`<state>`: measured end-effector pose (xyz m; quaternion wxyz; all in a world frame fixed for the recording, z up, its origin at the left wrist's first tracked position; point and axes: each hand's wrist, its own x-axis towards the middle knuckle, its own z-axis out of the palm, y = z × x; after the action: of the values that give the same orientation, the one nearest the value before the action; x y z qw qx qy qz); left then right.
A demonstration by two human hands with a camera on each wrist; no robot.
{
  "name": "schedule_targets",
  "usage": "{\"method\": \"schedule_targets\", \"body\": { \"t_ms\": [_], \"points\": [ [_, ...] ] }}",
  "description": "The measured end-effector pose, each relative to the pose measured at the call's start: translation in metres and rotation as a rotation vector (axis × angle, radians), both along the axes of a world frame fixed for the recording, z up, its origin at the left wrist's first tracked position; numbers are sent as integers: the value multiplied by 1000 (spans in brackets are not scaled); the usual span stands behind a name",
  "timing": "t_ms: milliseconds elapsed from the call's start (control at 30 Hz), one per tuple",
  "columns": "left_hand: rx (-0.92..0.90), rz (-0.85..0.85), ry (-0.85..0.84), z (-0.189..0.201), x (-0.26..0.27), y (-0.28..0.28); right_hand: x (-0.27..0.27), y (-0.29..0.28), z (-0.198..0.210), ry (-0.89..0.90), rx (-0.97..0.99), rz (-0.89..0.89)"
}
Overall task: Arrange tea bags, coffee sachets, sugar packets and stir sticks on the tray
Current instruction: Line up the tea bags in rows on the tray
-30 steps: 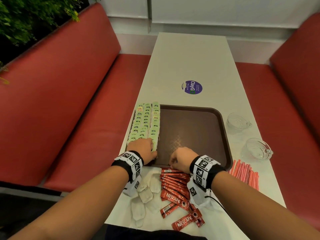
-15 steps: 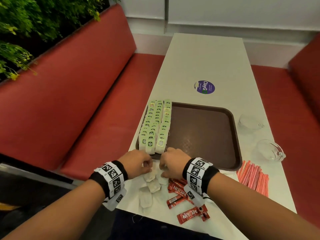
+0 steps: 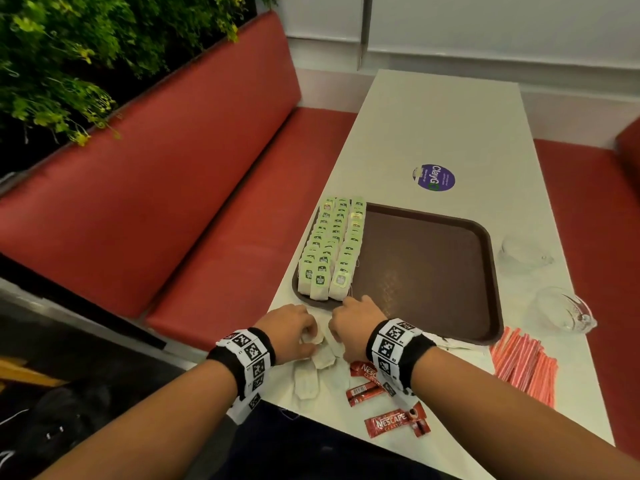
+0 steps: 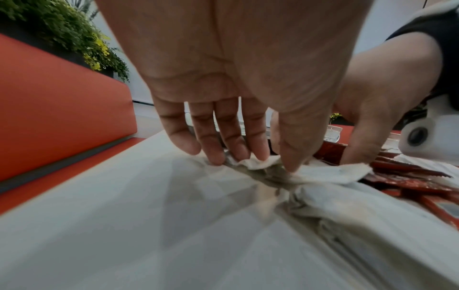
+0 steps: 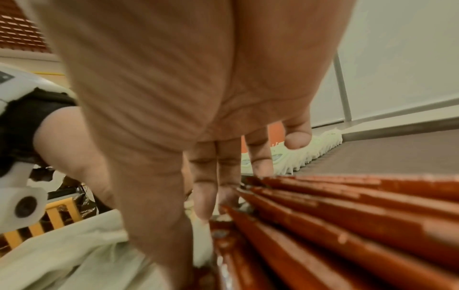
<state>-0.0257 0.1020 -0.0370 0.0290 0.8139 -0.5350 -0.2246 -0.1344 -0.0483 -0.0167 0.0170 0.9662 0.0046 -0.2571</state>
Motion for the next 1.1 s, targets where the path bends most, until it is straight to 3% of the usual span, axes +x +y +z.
{"method": "schedule_targets", "body": {
  "t_ms": [1100],
  "points": [
    [-8,150,35,19,16,-6,-5,-1,0,-58,-41,132]
  ]
}}
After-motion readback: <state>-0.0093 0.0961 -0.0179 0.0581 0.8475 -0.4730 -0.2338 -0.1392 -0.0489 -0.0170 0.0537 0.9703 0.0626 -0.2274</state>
